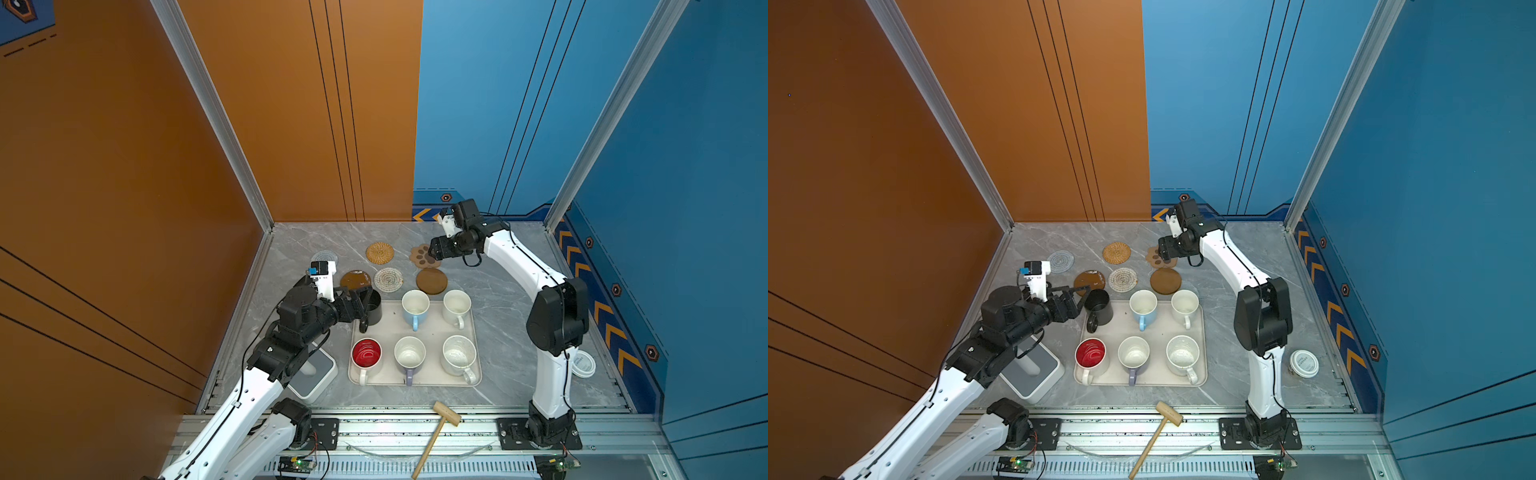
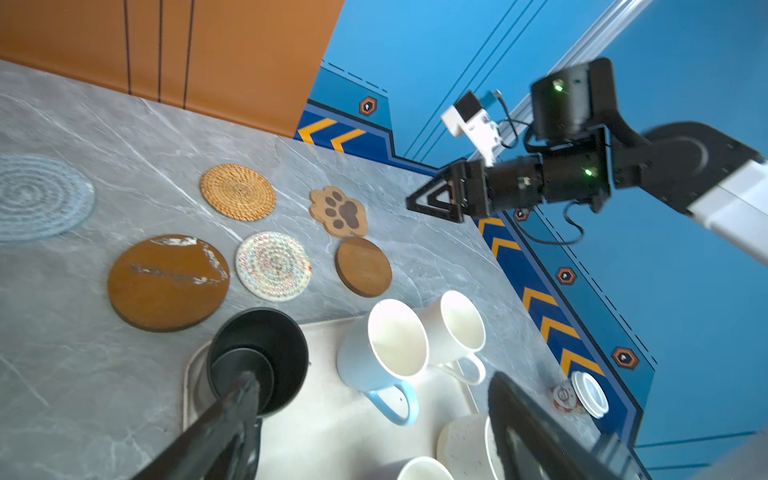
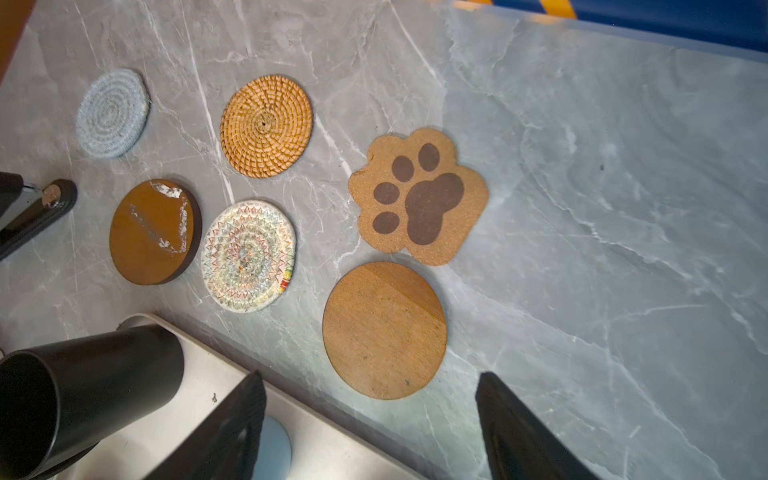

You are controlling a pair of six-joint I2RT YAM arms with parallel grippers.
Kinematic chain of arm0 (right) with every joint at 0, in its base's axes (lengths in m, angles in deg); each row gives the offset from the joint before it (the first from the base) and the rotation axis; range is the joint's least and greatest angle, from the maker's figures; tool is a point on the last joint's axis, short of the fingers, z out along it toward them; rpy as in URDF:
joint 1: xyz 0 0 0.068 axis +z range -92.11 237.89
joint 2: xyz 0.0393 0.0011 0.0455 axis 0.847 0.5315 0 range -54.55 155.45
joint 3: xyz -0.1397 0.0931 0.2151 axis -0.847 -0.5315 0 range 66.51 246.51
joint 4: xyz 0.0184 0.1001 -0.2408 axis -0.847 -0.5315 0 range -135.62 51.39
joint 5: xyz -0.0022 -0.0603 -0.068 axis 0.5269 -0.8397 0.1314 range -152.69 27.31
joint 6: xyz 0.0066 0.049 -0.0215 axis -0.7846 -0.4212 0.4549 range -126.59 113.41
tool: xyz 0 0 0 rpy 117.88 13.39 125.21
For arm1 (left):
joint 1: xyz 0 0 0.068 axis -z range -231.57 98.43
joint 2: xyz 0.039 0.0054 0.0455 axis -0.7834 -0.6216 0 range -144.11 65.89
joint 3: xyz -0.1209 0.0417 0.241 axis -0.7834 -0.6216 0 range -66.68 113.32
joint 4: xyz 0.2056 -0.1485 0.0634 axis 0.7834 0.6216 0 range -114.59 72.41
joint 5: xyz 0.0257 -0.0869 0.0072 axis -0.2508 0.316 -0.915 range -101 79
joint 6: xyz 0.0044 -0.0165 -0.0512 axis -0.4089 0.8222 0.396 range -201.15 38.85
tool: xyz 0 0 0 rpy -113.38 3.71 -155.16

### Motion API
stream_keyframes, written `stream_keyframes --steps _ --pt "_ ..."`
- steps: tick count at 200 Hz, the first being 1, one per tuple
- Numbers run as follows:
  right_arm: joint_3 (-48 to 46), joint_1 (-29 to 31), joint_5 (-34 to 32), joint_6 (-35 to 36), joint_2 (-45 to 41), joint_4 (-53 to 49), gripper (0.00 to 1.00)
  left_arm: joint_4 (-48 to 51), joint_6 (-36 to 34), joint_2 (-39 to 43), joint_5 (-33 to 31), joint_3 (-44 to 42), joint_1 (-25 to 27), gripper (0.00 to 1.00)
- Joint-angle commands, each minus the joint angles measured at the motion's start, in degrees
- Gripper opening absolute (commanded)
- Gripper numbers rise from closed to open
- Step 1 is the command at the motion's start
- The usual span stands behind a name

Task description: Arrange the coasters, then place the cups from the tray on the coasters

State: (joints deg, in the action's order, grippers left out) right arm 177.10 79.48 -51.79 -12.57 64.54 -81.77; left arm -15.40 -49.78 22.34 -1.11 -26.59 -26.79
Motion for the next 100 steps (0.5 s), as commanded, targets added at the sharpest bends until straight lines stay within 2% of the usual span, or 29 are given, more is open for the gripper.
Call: stream_keyframes --steps 1,61,100 --pt "6.1 0.1 0.8 -0.1 5.5 -3.9 0.73 4.6 0.5 0.6 -1.6 2.5 2.2 0.87" --pt "24.3 0.7 0.5 0.0 19.0 -7.4 0.78 8.1 0.1 2.1 -5.1 4.2 5.0 0.88" --pt "32.4 0.5 4.2 0.6 26.0 -7.6 0.82 8.5 0.9 2.3 -5.5 4.1 5.3 0.88"
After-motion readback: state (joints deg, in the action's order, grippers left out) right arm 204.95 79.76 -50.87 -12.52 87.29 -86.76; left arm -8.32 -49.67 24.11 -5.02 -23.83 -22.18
